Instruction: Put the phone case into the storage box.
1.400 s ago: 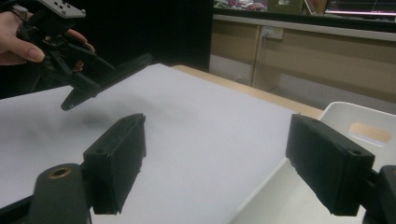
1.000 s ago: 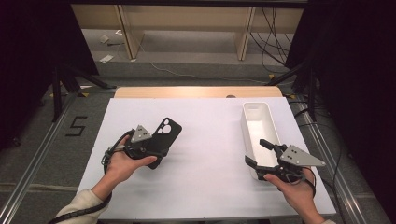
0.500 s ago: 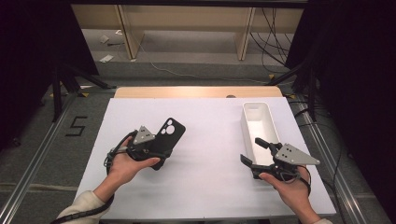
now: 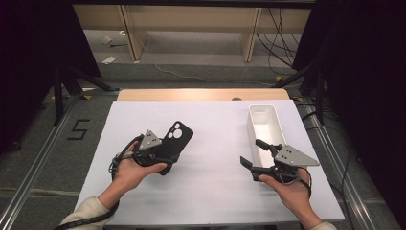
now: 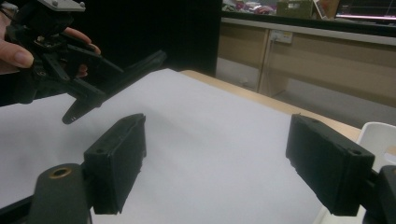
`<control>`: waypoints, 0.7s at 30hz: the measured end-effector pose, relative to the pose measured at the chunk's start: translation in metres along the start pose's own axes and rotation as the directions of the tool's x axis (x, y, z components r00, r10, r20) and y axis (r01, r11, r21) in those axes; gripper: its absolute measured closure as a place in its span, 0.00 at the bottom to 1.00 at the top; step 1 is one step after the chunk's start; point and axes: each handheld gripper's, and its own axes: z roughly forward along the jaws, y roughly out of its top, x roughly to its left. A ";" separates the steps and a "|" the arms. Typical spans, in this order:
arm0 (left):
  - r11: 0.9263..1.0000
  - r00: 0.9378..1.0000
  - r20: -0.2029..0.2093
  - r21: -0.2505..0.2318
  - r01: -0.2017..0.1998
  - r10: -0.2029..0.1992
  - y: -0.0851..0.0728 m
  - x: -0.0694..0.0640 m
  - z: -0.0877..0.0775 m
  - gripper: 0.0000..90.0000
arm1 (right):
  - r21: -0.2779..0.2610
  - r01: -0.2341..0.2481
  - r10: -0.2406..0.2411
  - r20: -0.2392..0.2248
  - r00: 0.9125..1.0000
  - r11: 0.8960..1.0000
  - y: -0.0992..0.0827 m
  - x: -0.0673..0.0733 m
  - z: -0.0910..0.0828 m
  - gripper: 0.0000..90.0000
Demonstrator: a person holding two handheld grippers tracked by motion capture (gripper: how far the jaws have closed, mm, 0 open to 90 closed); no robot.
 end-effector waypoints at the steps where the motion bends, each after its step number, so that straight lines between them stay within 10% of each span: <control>1: 1.000 1.000 0.001 -0.002 -0.002 0.002 0.000 0.000 0.000 0.17 | -0.004 0.000 0.000 -0.001 1.000 1.000 0.000 0.000 0.001 0.24; 21: 1.000 1.000 0.016 -0.021 -0.014 0.014 0.002 -0.010 0.002 0.17 | 0.000 -0.005 0.005 -0.008 1.000 1.000 0.005 0.006 0.017 0.22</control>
